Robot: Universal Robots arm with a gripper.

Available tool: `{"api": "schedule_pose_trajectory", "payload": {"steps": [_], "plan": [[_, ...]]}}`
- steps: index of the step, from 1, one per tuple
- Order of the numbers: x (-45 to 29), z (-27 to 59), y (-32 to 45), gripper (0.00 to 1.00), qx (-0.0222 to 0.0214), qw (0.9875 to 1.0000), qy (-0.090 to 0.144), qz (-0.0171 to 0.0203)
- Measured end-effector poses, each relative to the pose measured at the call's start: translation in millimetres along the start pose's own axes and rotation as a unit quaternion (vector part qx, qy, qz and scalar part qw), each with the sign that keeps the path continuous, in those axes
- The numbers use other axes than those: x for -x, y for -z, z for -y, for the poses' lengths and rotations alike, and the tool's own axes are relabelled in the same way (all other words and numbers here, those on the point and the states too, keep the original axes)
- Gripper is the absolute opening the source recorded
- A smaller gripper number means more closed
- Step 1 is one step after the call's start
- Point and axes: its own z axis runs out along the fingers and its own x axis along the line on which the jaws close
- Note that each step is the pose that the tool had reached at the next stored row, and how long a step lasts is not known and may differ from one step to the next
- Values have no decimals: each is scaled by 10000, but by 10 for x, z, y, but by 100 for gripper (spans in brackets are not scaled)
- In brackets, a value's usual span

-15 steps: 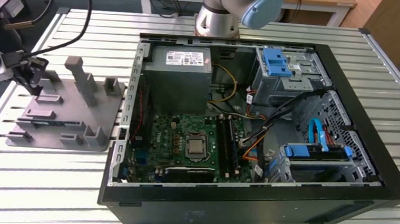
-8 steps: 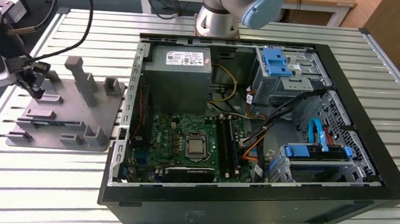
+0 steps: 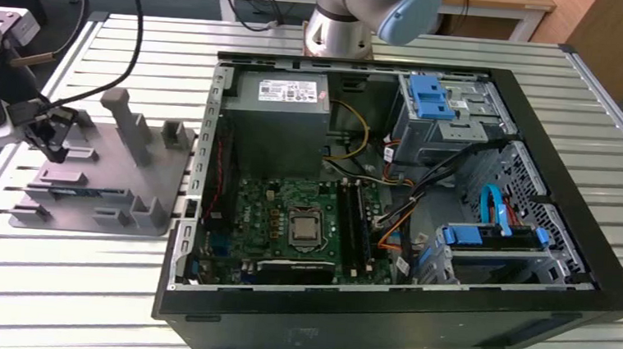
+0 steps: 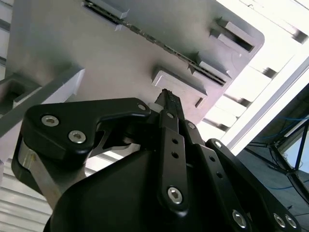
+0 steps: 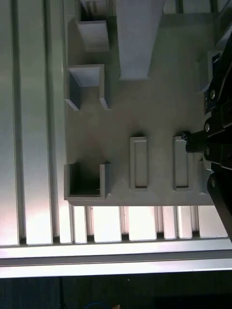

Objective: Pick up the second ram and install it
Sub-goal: 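Reach for the second ram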

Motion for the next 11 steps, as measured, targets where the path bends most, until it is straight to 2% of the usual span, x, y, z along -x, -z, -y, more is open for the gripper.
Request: {"api": "schedule_pose_trajectory", "payload": {"steps": [5,8,11], "plan": [[62,23,-17,10,-90,10000,12,3],[121,29,-38,10,-90,10000,18,1],[146,71,-59,10,-91,10000,18,-1]]}}
